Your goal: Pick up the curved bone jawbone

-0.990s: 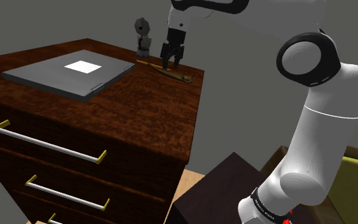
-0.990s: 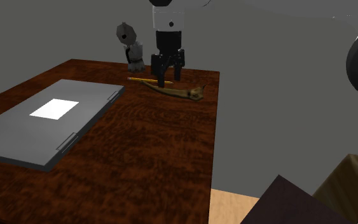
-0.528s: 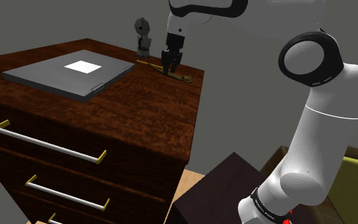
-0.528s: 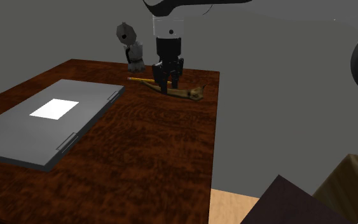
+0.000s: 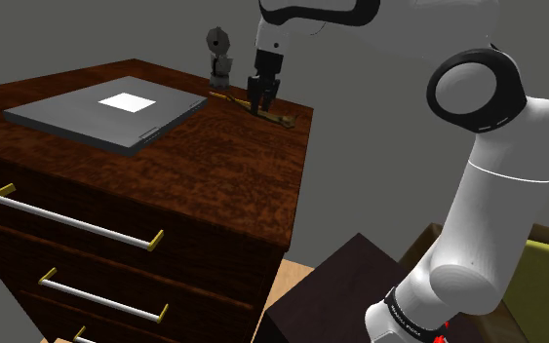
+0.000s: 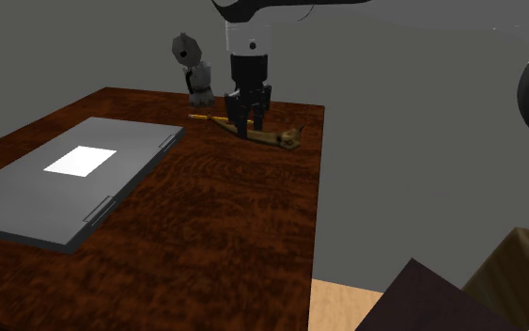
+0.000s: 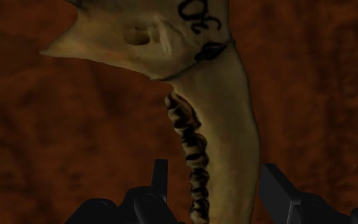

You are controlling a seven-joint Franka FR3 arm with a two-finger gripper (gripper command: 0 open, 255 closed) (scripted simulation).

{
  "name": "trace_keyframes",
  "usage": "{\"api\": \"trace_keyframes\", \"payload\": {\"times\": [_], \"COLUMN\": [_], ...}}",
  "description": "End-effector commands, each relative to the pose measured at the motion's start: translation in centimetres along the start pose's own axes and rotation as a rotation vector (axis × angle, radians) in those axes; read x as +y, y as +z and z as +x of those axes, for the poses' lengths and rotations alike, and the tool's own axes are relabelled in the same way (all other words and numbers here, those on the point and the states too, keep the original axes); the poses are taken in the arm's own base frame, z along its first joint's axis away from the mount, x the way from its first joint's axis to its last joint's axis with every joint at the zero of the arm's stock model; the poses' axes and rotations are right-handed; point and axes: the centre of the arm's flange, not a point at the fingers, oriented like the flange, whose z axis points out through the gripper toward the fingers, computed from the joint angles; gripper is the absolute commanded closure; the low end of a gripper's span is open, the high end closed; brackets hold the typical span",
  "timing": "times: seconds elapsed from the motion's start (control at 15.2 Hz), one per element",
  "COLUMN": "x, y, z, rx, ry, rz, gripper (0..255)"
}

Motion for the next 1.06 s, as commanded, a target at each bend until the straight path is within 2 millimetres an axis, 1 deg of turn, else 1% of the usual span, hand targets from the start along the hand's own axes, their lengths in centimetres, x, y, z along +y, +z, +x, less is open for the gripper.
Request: {"api": "trace_keyframes", "payload": {"times": [0.0,0.86,0.99], "x": [-0.1,-0.9,-1.0], "y": [-0.8,-7.6,-7.7], "z": [0.0,-0.5,-0.5], "rx": [0.000,0.000,0.000], "ry": [0.000,0.000,0.000], "rz": [0.000,0.000,0.000], "gripper": [255,255,255]}}
